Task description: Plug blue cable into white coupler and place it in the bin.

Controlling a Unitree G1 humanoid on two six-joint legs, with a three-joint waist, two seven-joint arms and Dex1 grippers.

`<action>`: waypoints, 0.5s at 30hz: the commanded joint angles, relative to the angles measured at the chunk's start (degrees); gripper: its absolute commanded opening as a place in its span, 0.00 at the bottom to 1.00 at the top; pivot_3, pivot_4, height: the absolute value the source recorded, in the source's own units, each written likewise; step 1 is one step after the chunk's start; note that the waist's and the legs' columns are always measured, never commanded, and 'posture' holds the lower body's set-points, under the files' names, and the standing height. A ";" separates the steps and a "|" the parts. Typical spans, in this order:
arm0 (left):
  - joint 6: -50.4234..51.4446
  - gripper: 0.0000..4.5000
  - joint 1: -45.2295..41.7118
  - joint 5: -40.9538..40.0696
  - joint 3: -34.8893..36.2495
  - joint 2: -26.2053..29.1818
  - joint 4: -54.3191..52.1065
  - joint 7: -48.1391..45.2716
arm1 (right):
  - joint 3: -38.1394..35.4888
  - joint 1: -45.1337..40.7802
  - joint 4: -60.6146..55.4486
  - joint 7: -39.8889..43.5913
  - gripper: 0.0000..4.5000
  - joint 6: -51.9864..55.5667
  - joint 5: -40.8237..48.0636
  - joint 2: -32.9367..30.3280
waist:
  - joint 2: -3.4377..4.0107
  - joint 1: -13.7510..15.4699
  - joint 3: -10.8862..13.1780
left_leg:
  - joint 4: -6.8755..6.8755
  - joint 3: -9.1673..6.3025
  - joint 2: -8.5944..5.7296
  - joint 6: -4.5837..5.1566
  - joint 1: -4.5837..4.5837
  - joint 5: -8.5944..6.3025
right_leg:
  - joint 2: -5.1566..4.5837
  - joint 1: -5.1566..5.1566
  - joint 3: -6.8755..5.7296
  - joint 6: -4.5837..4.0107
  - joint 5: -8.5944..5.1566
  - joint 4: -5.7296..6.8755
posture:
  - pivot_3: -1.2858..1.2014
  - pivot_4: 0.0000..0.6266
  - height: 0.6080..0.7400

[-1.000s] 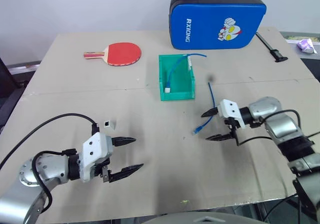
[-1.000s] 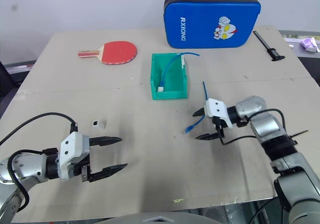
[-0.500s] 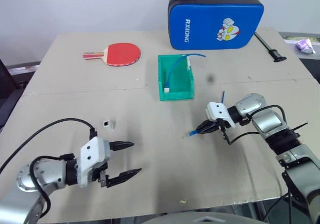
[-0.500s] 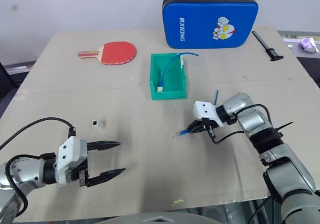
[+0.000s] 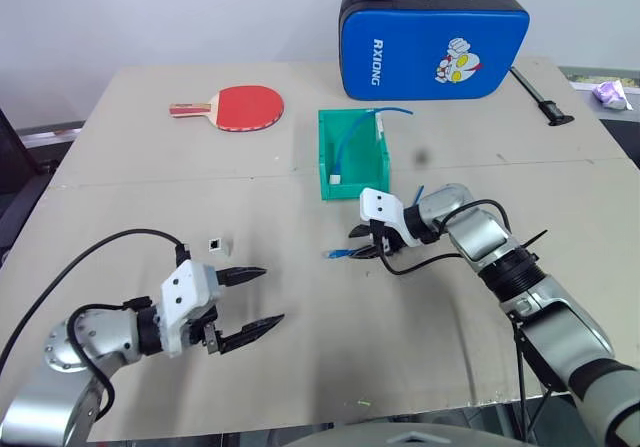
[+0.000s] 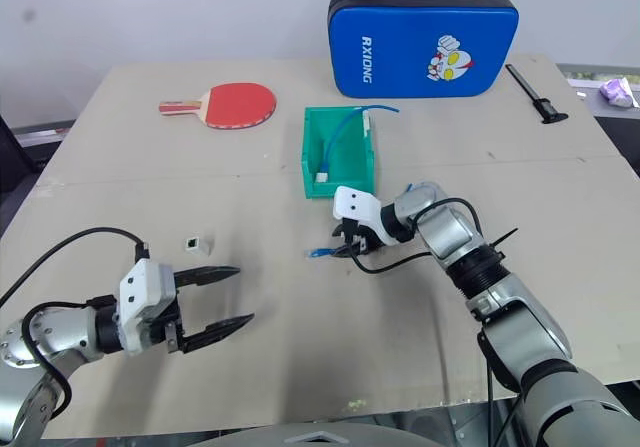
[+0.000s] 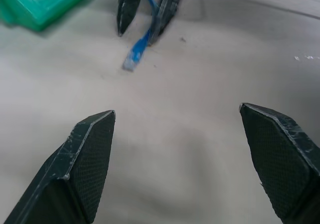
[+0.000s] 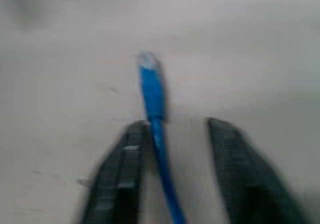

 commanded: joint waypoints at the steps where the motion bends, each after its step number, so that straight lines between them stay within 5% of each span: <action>1: 1.96 0.90 -4.08 1.89 -2.65 -1.16 0.60 3.65 | -4.42 -0.01 -5.80 1.03 0.83 2.09 3.70 -2.69 | 0.01 0.11 0.01 | 0.00 -0.05 0.00 -0.01 -0.03 0.00 | 0.00 0.00 -0.05 0.01 0.01 0.00 | 0.52 0.24 0.91; 3: 2.84 0.90 -7.44 4.39 -5.41 -1.98 1.62 6.07 | -6.59 2.00 -9.69 1.57 0.99 2.80 5.84 -5.20 | 0.03 0.26 0.02 | 0.00 -0.14 -0.01 0.00 -0.07 0.00 | -0.01 0.01 -0.14 0.02 0.01 -0.03 | 0.52 0.24 0.91; 7: 2.40 0.90 -15.66 9.46 -13.15 -2.71 6.28 5.68 | -12.85 11.13 -22.43 5.09 0.99 3.62 14.84 -11.03 | 0.00 0.90 -0.01 | 0.00 -0.39 -0.04 0.10 -0.08 -0.06 | -0.01 0.15 -0.35 0.02 0.01 -0.15 | 0.52 0.24 0.91; 15: 1.61 0.90 -36.12 15.32 -24.29 -4.90 21.65 -0.63 | -27.35 34.72 -39.68 -2.42 0.99 1.24 24.97 -13.47 | 0.01 1.61 -0.01 | 0.08 -0.61 -0.19 0.22 0.01 -0.12 | 0.15 0.34 -0.48 0.01 0.00 0.00 | 0.52 0.24 0.91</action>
